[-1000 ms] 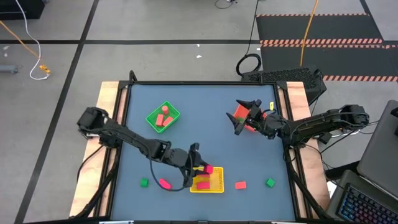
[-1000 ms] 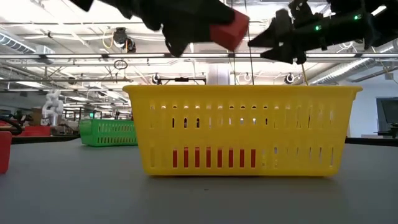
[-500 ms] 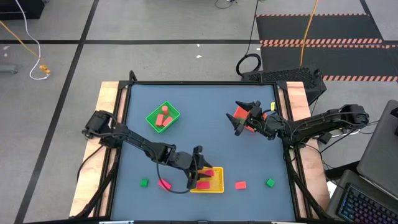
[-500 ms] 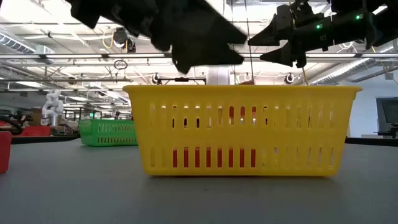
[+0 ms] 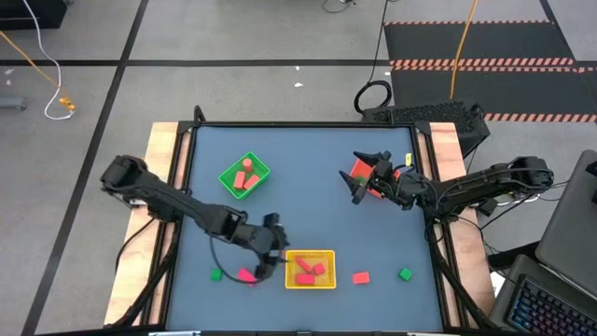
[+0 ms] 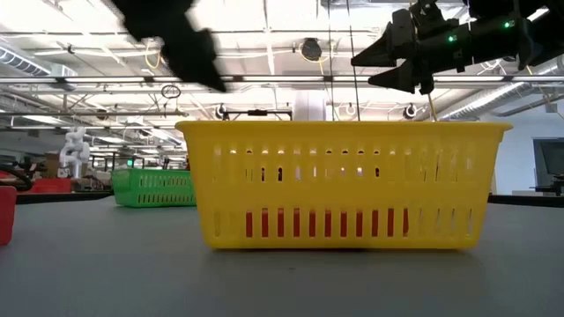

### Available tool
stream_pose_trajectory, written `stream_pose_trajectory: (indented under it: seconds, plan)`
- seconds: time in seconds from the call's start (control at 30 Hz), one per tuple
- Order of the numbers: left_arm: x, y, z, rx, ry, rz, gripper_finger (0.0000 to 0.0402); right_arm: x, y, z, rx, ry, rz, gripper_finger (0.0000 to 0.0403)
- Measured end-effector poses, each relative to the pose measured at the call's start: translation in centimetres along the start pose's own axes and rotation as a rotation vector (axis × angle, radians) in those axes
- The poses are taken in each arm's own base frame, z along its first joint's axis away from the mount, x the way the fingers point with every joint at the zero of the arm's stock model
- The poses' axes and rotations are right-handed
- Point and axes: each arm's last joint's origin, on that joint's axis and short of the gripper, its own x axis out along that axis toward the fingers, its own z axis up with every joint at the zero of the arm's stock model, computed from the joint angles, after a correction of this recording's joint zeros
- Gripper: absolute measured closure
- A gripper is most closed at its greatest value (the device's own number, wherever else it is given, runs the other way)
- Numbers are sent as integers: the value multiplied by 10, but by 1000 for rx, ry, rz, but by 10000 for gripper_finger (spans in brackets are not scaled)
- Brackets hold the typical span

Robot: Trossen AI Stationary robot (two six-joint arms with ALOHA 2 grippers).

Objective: Sort & place blocks by color
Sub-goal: Put the red block into the green bin

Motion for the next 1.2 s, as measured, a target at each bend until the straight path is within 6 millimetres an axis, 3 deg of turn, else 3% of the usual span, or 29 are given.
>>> stream_pose_trajectory:
  seconds: [0.2, 0.37, 0.53, 0.73, 1.07, 1.2]
  plan:
    - [-30, -16, -37, 1, 328, 39, 186, -1, 0, -7, -20, 61, 5, 26]
    - [-34, -37, -49, 42, 390, -10, 188, 0, 0, -6, -17, 50, 4, 26]
    - [-27, -52, -54, 93, 371, -55, 180, 2, -3, -3, -21, 27, -17, 26]
    - [-5, -60, -71, 141, 472, -61, 172, 3, -4, 0, -3, 4, -25, 26]
    - [29, -59, -94, 248, 603, -26, 172, 3, -4, 0, 7, 1, -26, 26]
    - [34, -59, -97, 285, 612, -20, 202, 3, -4, 0, 0, 1, -27, 26]
